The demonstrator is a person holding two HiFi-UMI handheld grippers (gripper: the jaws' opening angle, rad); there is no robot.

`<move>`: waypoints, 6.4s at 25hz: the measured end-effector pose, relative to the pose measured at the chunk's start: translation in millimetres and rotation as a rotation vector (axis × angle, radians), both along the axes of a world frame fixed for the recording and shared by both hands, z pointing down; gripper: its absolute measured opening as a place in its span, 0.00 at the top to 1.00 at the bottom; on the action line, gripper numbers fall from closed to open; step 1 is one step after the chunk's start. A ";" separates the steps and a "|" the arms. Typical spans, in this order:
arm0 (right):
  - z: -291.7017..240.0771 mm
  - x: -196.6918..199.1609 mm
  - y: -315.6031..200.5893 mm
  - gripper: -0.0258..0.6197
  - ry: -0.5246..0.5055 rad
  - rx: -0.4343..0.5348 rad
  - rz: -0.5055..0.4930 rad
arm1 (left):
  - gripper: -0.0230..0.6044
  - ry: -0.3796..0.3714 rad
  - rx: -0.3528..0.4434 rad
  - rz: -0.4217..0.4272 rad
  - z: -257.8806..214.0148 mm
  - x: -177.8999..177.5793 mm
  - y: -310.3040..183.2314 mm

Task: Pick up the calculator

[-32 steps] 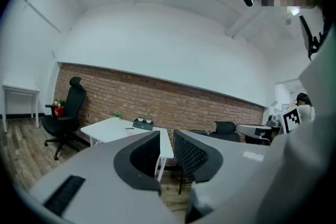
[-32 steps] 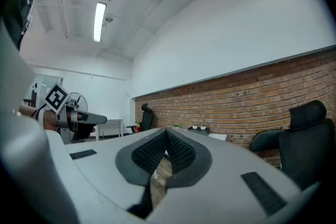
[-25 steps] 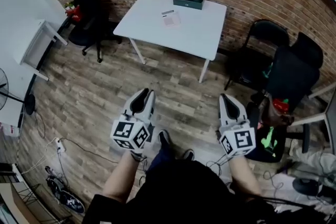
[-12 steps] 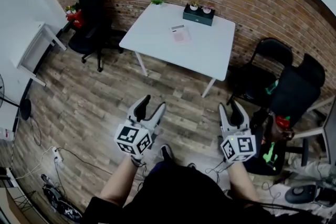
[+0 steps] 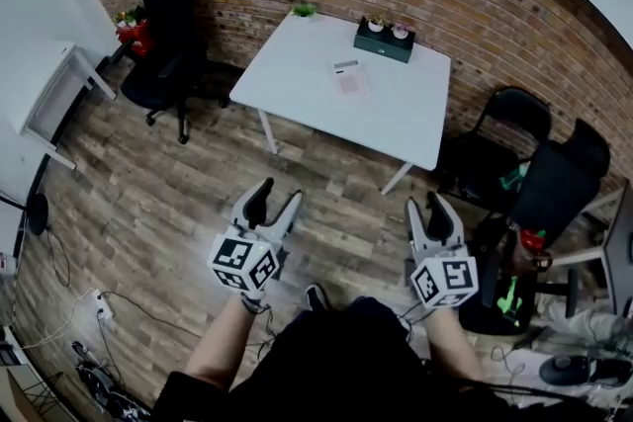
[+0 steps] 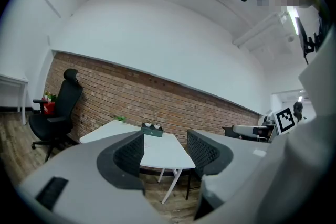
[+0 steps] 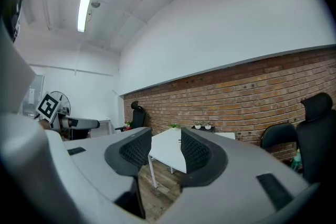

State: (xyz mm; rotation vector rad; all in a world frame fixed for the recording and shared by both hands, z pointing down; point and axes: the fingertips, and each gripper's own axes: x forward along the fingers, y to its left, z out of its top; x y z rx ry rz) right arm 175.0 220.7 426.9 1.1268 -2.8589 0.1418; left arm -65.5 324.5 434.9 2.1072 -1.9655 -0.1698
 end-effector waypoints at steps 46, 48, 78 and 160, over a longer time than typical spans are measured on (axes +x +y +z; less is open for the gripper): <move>8.5 -112.3 -368.5 0.72 -0.135 -0.018 -0.116 | 0.57 -0.024 -0.072 -0.036 6.8 -79.7 -353.9; 7.2 -106.2 -376.6 0.72 -0.137 -0.012 -0.091 | 0.57 -0.028 -0.078 -0.007 8.2 -76.8 -370.3; 29.4 -138.8 -495.2 0.79 -0.009 -0.062 0.446 | 0.60 0.001 -0.316 0.478 173.8 -179.1 -619.5; -13.7 -83.0 -504.4 0.89 -0.056 0.018 0.396 | 0.89 0.882 -0.346 0.441 46.8 -98.3 -623.0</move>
